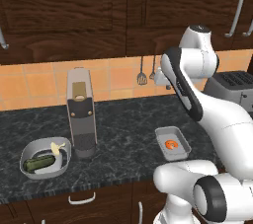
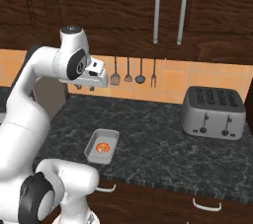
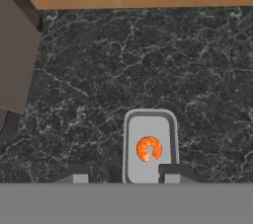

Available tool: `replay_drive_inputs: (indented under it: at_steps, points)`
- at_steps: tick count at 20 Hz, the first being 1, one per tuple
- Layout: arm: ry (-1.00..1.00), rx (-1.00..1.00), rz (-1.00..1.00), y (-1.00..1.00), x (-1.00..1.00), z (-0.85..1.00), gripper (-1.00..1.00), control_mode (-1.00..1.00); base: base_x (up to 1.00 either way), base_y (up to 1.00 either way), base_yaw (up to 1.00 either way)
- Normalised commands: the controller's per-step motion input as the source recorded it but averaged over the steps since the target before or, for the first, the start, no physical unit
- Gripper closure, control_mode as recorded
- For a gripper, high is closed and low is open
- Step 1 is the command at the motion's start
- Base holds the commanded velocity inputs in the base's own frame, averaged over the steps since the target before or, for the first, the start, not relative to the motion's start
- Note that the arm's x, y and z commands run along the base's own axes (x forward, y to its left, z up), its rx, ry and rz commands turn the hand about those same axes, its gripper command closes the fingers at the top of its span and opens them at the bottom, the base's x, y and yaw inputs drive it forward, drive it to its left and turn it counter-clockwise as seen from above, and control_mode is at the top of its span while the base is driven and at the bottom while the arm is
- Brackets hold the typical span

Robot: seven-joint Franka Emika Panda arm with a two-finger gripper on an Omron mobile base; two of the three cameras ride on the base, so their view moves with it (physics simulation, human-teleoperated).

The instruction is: Take the meat container that has the shrimp and place it on the second highest rack of the freezer. Then take the vegetable container that has the cucumber and mushroom and place it on the highest rack of the freezer.

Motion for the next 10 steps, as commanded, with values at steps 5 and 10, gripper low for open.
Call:
replay_drive_inputs:
  at_steps: [5, 10]
  points:
    - [-0.01, 0.03, 0.0, 0.0, -0.39, -0.08, -1.0, -1.0, 0.0, 0.0, 0.0]
    - [0.08, 0.0, 0.0, -0.18, -0.21, -0.54, -1.0, -1.0, 0.0, 0.0, 0.0]
